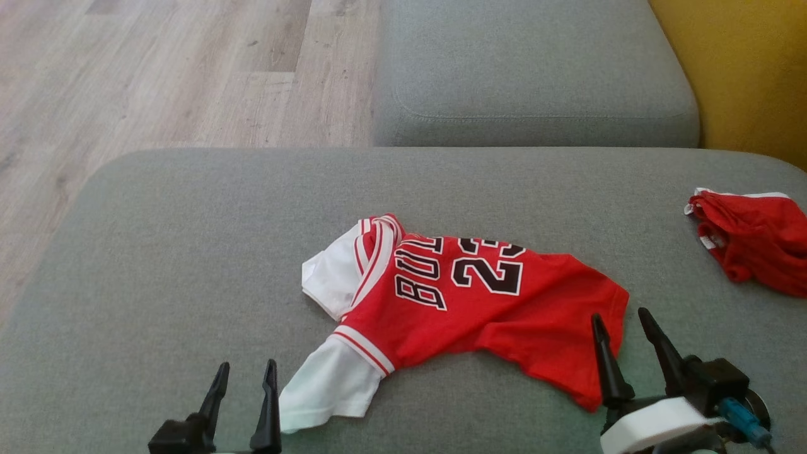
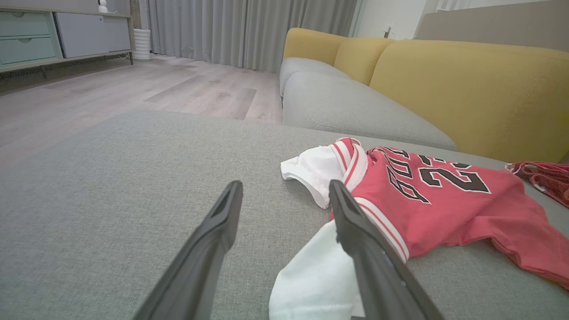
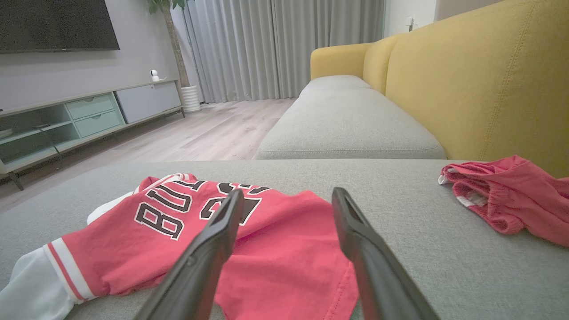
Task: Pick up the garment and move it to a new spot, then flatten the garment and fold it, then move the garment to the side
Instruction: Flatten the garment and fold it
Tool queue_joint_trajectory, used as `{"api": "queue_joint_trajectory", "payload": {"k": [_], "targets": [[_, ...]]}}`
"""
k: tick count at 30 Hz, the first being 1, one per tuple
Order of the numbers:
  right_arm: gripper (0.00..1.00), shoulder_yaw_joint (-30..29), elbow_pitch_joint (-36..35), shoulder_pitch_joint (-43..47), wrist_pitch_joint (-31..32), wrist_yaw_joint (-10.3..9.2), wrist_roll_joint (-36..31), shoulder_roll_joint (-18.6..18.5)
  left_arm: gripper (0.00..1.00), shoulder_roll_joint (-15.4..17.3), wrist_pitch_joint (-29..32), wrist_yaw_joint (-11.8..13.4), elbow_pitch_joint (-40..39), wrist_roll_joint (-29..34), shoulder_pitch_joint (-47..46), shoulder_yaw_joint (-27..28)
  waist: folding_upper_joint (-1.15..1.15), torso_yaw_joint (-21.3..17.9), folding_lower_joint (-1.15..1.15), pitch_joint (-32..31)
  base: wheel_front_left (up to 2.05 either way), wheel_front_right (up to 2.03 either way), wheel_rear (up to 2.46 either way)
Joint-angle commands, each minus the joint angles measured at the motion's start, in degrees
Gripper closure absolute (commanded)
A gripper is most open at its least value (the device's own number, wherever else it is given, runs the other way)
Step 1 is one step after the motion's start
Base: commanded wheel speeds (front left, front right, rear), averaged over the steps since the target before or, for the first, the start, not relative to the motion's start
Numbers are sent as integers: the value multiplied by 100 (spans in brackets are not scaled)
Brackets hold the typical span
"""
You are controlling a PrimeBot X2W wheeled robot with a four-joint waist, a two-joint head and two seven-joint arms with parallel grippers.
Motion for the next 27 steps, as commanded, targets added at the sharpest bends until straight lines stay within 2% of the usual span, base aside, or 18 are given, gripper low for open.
{"api": "queue_joint_trajectory", "payload": {"k": [1,8,21,27], "targets": [[0,121,-195,-123,16,37,2,-28,0,42,-60,21,-193,-11,-235,225,0,0,0,4,0,0,0],[0,127,-156,-143,29,37,-32,-28,0,-12,107,-14,-57,-139,-204,180,0,-27,0,80,0,0,0],[0,227,-143,-249,148,37,-116,-28,0,-371,562,-323,1219,-663,-333,69,0,-448,0,398,0,0,0],[0,202,-122,-238,184,37,-157,-28,0,-489,505,-409,1593,-768,-446,89,0,-549,0,502,0,0,0]]}}
